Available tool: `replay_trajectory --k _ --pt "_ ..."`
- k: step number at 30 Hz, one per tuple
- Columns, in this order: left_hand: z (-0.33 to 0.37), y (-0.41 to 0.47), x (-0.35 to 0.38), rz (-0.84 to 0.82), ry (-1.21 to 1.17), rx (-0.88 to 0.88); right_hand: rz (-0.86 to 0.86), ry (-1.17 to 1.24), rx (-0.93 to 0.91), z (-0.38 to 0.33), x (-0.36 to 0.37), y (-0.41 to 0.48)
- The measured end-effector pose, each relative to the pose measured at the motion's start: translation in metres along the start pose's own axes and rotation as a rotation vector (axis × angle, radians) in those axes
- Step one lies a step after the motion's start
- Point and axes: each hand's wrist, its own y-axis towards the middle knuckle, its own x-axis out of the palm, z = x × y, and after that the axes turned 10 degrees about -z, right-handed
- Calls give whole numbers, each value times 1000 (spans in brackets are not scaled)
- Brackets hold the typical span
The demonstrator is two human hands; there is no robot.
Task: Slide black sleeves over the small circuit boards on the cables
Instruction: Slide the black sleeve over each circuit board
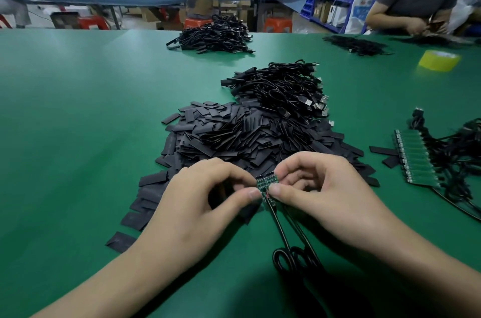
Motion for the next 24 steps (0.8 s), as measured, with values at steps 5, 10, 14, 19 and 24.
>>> replay_trajectory --k 5,10,14,19,24 --pt "7 -2 -1 -35 -314 -79 -72 194 -33 -6 7 -4" --pt "10 -1 -4 -79 -525 -109 -76 216 -44 -8 10 -5" --pt "13 0 -6 -94 -662 -147 -112 341 -54 -9 13 -5" --pt "14 0 -7 -123 -783 -206 -181 511 -15 -8 14 -3" --pt "14 1 -8 -162 -846 -238 -207 551 15 -5 13 -2"
